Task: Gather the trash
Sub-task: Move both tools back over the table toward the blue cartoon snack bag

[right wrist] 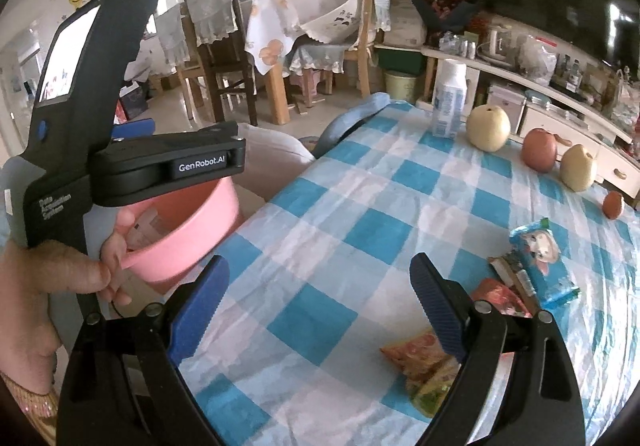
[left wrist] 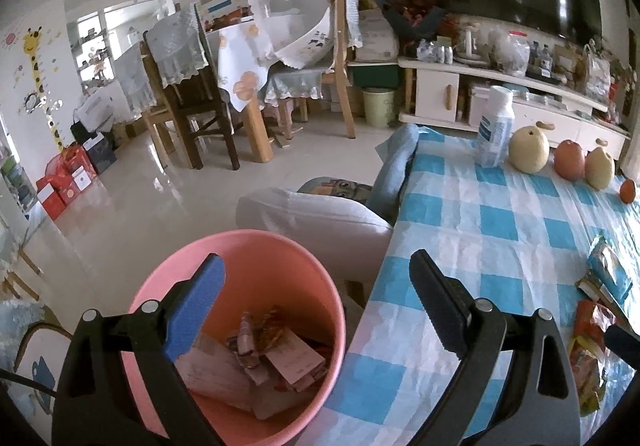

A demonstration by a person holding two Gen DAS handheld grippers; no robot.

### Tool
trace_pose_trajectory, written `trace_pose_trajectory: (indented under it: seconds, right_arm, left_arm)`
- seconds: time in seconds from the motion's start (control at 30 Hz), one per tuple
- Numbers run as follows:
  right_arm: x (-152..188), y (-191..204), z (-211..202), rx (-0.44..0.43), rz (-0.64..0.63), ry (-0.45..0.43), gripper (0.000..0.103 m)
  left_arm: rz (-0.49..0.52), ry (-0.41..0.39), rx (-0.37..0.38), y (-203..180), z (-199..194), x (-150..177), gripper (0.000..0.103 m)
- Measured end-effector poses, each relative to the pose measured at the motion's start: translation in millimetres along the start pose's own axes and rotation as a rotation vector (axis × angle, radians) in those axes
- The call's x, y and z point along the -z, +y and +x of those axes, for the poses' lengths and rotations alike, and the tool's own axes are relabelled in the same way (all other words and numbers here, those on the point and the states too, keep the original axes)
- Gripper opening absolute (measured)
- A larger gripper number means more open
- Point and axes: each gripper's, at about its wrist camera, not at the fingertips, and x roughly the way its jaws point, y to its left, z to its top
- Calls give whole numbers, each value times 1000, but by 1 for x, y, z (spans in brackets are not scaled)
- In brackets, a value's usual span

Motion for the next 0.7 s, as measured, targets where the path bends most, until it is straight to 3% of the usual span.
trace_pose_trajectory:
  seconds: [0.7]
  right_arm:
    - [16,-51,-22,17,72,-27,91]
  left_arm:
    - [111,0,40,-62,-3,-1,94]
